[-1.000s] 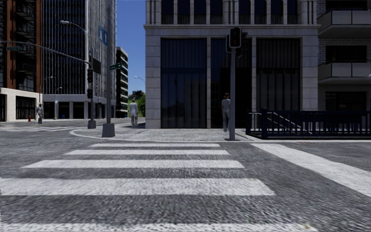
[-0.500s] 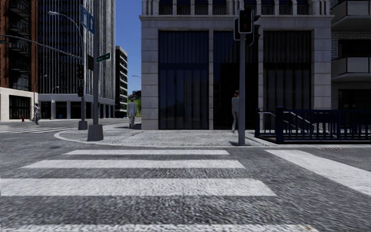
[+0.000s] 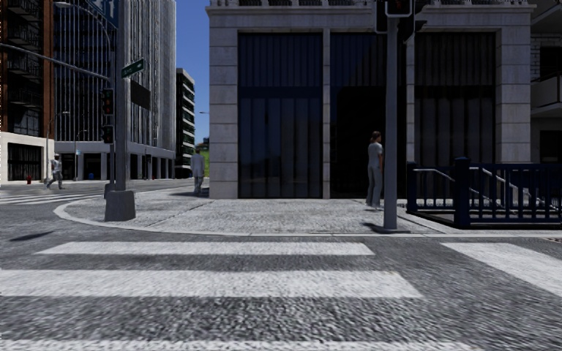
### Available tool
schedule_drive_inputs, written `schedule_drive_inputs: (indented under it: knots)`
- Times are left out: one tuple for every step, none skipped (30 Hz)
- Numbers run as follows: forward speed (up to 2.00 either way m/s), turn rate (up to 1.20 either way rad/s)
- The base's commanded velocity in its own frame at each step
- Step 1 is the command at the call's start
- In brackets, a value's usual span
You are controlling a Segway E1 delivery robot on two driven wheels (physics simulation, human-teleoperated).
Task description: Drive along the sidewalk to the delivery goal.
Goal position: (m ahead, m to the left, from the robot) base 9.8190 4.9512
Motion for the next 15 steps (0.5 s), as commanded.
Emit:
schedule_drive_inputs:
  knots:
    - [2.0, 0.2]
    - [2.0, 0.2]
    - [2.0, 0.2]
    - [2.0, 0.2]
    - [2.0, 0.2]
    - [2.0, 0.2]
    - [2.0, 0.2]
    - [2.0, 0.2]
    - [2.0, 0.2]
    - [2.0, 0.2]
    - [2.0, 0.2]
    - [2.0, 0.2]
    - [2.0, 0.26]
    - [2.0, 0.32]
    - [2.0, 0.34]
